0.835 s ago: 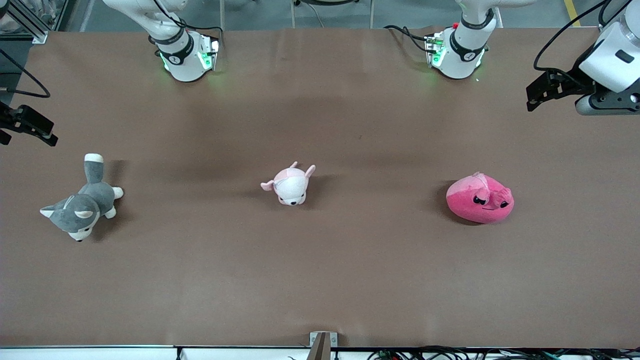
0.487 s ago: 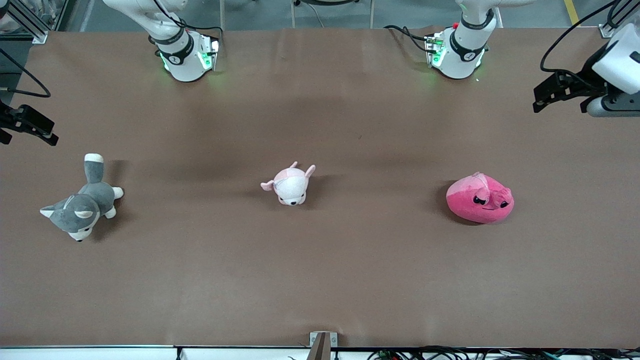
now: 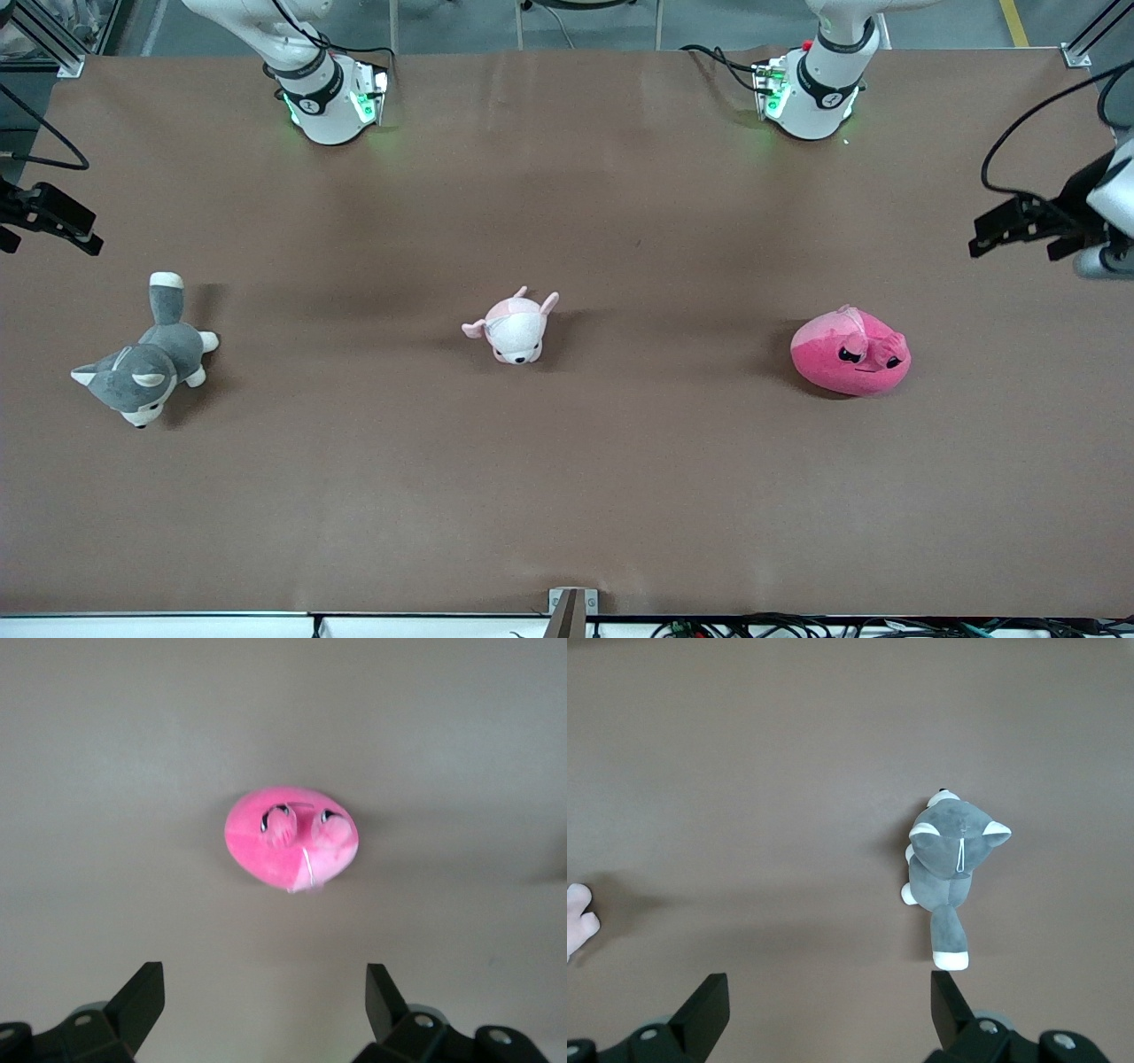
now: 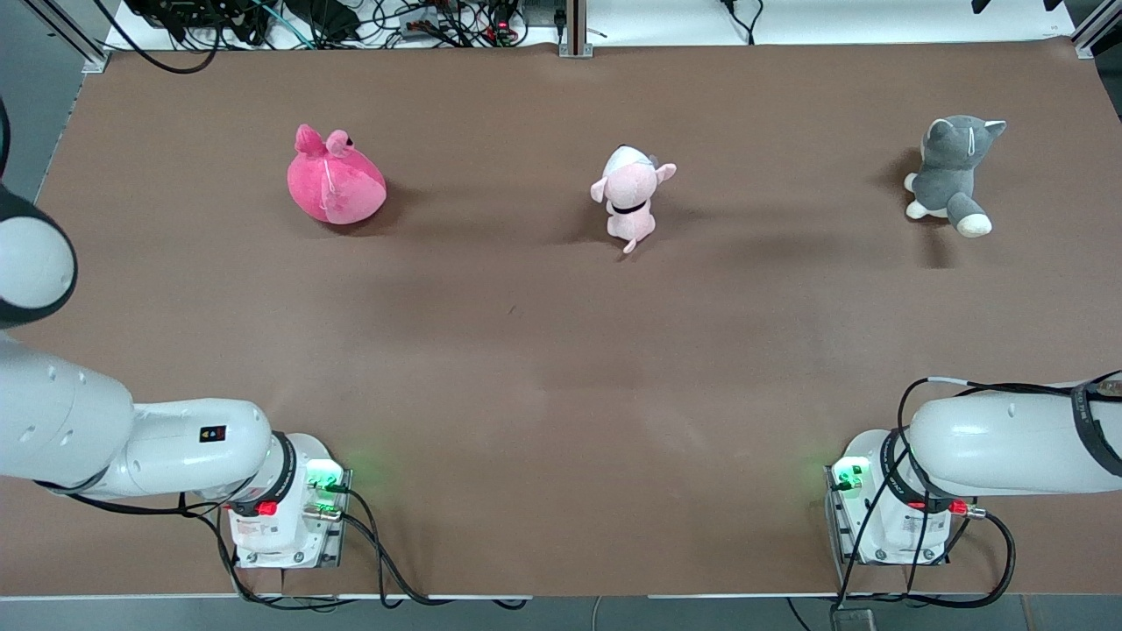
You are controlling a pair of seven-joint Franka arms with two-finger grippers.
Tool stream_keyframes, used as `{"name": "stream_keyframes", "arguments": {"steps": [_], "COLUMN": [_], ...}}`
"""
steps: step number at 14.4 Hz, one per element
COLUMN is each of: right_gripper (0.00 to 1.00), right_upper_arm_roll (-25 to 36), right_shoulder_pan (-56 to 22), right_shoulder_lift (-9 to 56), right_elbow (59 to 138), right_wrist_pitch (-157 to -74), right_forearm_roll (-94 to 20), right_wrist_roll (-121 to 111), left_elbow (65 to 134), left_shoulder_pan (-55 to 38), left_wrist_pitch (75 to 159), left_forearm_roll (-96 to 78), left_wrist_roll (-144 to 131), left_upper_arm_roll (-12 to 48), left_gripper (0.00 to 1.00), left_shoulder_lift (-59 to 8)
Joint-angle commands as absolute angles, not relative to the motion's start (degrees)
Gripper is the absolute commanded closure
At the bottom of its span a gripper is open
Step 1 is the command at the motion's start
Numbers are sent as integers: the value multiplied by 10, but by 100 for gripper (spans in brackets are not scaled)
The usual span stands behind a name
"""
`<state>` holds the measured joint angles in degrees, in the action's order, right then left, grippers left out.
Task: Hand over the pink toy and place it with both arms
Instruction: 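Move the left gripper down over the large pink plush toy, then close the left gripper on the pink plush toy's ear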
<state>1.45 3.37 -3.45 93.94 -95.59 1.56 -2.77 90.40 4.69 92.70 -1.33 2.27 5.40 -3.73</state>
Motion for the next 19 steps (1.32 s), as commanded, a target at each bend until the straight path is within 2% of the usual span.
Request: {"name": "stream_keyframes", "arguments": {"steps": [1, 8, 10, 12, 15, 17, 19], "right_gripper": [0, 0, 0, 0, 0, 0, 0], "right_upper_arm_roll": [12, 13, 12, 11, 12, 12, 12], "right_shoulder_pan": [36, 44, 42, 41, 44, 44, 42], "right_shoulder_lift": [-84, -89, -88, -87, -85, -85, -85], "right_elbow": [997, 994, 987, 980, 978, 978, 976], "right_wrist_pitch": [-964, -965, -962, -961, -961, -952, -935], "right_forearm_roll": [25, 21, 20, 20, 20, 20, 20], "right_wrist_roll": [-24, -19, -19, -20, -20, -21, -21], "left_elbow": [906, 1026, 1040, 1040, 1041, 1043, 1050], "left_shoulder_pan": [40, 45, 45, 45, 47, 47, 46], "left_wrist_pitch": [959, 1139, 1175, 1177, 1177, 1177, 1173], "left_forearm_roll": [11, 9, 9, 7, -18, -22, -22], "left_wrist_roll": [19, 18, 18, 17, 14, 12, 12], "left_upper_arm_roll": [58, 61, 61, 62, 62, 62, 62], "left_gripper": [0, 2, 12, 23, 30, 39, 44], "left_shoulder_lift": [-71, -121, -138, -151, -172, -178, -177]}}
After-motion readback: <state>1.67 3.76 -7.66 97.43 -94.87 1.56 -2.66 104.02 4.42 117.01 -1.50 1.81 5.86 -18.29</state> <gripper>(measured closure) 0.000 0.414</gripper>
